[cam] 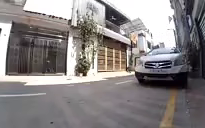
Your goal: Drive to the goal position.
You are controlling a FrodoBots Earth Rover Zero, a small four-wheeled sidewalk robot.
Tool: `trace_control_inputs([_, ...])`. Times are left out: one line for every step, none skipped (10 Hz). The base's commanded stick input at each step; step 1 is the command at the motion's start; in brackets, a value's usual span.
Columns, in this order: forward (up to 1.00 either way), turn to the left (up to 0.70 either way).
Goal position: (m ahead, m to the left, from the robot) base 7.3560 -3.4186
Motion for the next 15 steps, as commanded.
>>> trace_control_inputs([0.0,0.0])
trace_control_inputs([0.0,0.0])
trace_control_inputs([0.0,0.0])
trace_control_inputs([0.0,0.0])
trace_control_inputs([0.03,0.0])
trace_control_inputs([0.17,0.0])
trace_control_inputs([0.63,0.0])
trace_control_inputs([0.7,0.0])
trace_control_inputs([0.7,0.0])
trace_control_inputs([0.7,0.0])
trace_control_inputs([0.7,0.0])
trace_control_inputs([0.7,0.0])
trace_control_inputs([0.7,0.0])
trace_control_inputs([0.7,0.0])
trace_control_inputs([0.7,0.0])
